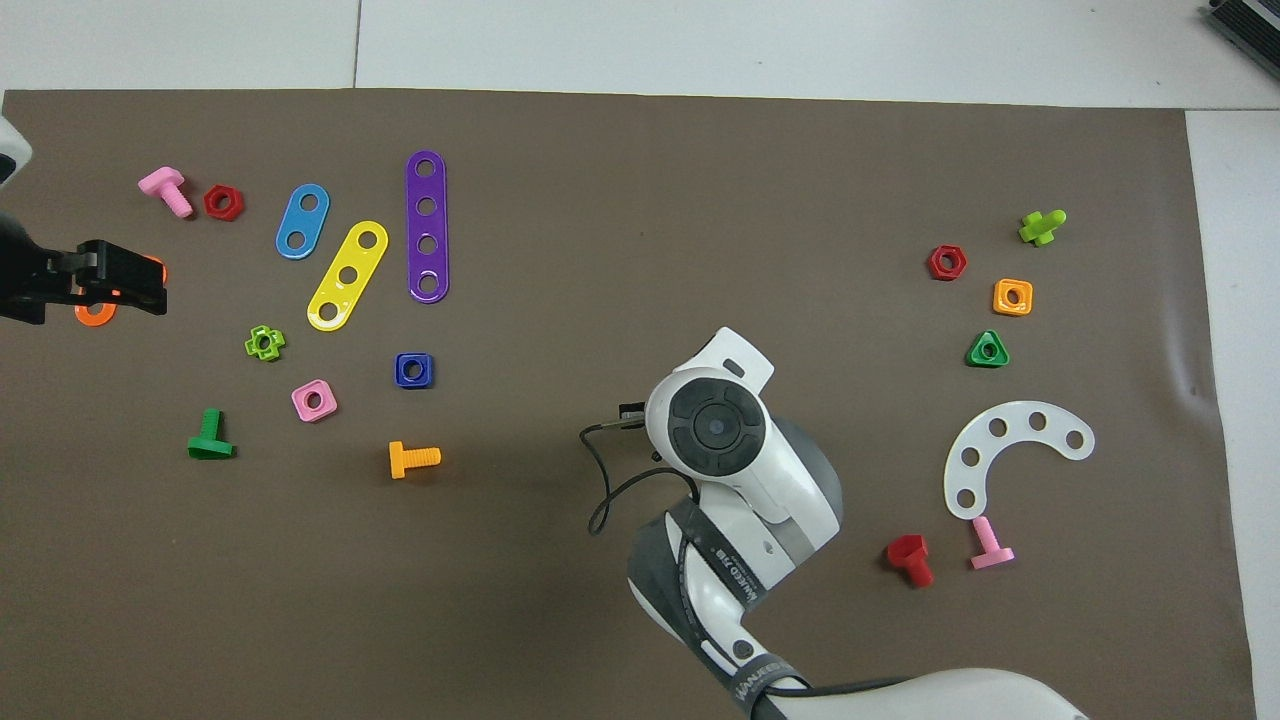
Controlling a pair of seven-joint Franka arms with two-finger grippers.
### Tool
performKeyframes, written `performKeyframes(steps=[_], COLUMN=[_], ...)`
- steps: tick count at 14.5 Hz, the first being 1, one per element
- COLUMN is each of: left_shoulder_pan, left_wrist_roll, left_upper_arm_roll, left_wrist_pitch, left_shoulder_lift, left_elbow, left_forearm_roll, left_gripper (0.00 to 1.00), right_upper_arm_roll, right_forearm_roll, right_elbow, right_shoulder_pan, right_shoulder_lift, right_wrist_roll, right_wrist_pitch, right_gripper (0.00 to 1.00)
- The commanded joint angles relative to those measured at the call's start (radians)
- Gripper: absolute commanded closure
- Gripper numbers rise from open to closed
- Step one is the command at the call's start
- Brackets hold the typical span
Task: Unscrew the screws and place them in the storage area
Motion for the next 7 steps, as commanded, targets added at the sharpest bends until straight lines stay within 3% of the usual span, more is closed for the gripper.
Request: performKeyframes(steps=[1, 7], left_shoulder_pan=[-0.008, 0.009], left_wrist_roll=[-0.008, 0.001], left_upper_arm_roll=[0.003, 0.005], left_wrist_pitch=[0.043, 0.108], left_shoulder_lift=[-0.046, -0.049], left_elbow=[-0.071, -0.083], left_forearm_roll=[0.016, -0.010], left_gripper=[0.00, 0.00], right_upper_arm_roll=[0.010, 0.012], right_forearm_roll=[-0.018, 0.018], right_elbow=[0.003, 0.005], right_shoulder_pan=[-0.104, -0.316], right_shoulder_lift=[-0.028, -0.017], right_wrist_roll=[-0.044, -0.269], right_wrist_pitch=[-0.017, 0.012], right_gripper=[1.00, 1.00])
